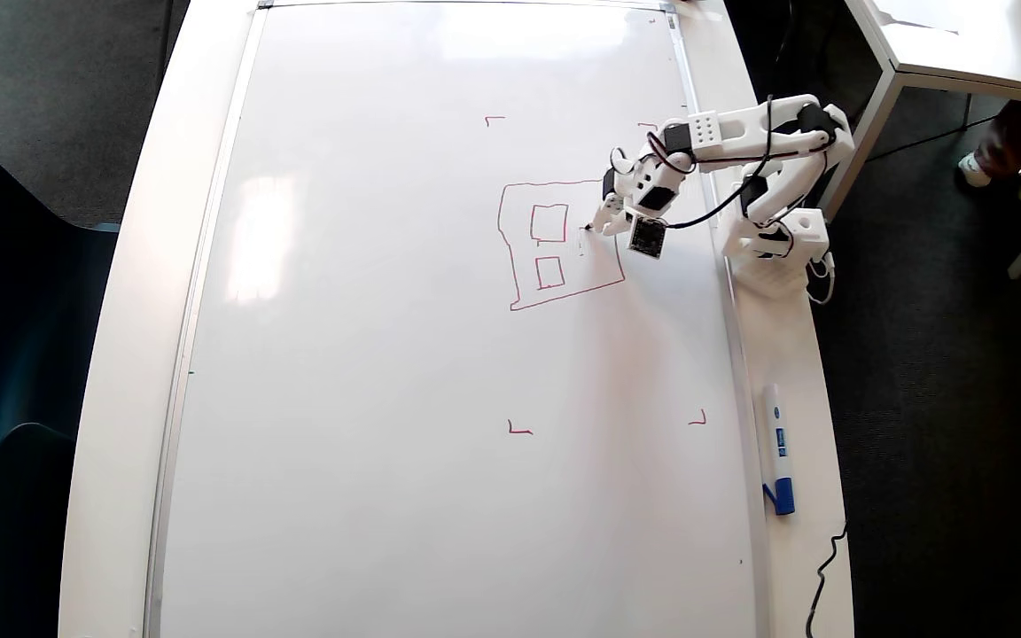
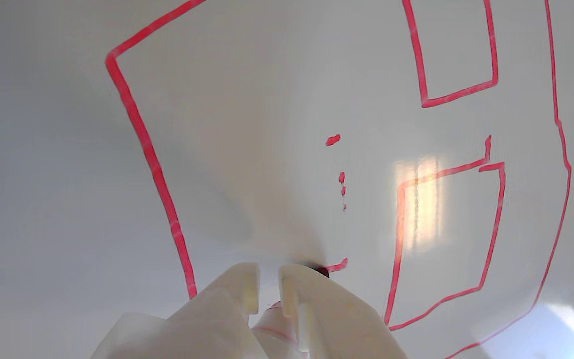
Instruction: Draw on a whiteboard a robot head using a pen attached to the gripper
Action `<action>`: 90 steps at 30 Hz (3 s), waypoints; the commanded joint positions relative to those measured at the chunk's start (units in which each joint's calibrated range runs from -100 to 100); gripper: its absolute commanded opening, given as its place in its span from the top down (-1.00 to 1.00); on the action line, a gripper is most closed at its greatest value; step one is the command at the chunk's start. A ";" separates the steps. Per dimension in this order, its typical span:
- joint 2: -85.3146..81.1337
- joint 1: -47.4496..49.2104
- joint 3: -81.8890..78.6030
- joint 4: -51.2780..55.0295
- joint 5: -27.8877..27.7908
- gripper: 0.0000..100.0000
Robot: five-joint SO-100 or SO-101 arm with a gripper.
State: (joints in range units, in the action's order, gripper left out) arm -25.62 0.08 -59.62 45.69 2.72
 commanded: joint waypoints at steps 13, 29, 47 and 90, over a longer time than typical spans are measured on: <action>-5.03 0.11 -3.16 5.65 -0.31 0.99; -5.03 6.08 -2.80 4.79 0.17 0.99; 4.20 7.11 5.10 0.61 0.23 0.99; 5.62 -0.04 9.00 0.09 -0.25 0.99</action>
State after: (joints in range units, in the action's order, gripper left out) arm -19.78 0.68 -53.49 45.10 2.72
